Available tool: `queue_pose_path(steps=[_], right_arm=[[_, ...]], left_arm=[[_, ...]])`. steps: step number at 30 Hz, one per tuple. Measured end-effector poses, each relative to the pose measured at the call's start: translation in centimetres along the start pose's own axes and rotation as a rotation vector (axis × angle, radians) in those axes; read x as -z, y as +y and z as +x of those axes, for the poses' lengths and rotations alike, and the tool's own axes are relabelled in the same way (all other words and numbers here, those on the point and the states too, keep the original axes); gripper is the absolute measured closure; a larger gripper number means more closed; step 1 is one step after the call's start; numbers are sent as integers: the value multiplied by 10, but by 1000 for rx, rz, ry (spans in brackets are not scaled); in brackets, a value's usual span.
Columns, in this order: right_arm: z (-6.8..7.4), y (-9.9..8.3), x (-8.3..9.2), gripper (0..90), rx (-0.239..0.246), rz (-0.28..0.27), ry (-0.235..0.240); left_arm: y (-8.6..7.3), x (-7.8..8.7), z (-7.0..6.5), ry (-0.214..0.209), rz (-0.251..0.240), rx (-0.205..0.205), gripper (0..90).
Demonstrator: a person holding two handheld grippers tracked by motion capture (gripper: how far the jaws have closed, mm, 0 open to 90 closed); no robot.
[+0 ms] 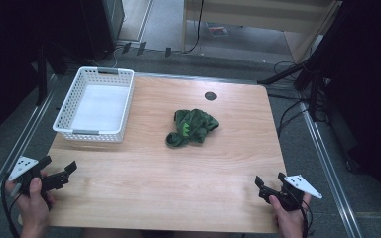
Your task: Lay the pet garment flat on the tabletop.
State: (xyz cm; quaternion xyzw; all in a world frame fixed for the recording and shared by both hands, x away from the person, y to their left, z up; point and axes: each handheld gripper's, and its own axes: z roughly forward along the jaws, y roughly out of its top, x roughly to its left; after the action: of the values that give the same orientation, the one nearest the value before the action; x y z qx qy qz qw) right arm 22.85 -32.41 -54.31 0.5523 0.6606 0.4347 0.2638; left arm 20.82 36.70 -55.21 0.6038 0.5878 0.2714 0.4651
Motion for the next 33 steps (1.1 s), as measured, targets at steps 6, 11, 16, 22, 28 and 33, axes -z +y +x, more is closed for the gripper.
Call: queue_pose_path(steps=[6, 11, 16, 22, 28, 33], right_arm=[[5, 1, -1, 83, 44, 16, -11], [8, 11, 1, 83, 41, 9, -6], [21, 31, -1, 73, 37, -16, 32], [59, 65, -16, 0, 103, 5, 116], [92, 85, -44, 0, 157, 11, 154], [122, 96, -72, 0, 189, 39, 201]], left_arm=[[0, 1, 0, -9, -6, 1, 0], [0, 0, -1, -7, -8, -9, 0], [0, 0, -1, -6, -11, -5, 0], [0, 1, -1, -17, -17, -7, 0], [0, 1, 0, -17, -16, -3, 0], [0, 2, 0, -15, -24, -2, 0]])
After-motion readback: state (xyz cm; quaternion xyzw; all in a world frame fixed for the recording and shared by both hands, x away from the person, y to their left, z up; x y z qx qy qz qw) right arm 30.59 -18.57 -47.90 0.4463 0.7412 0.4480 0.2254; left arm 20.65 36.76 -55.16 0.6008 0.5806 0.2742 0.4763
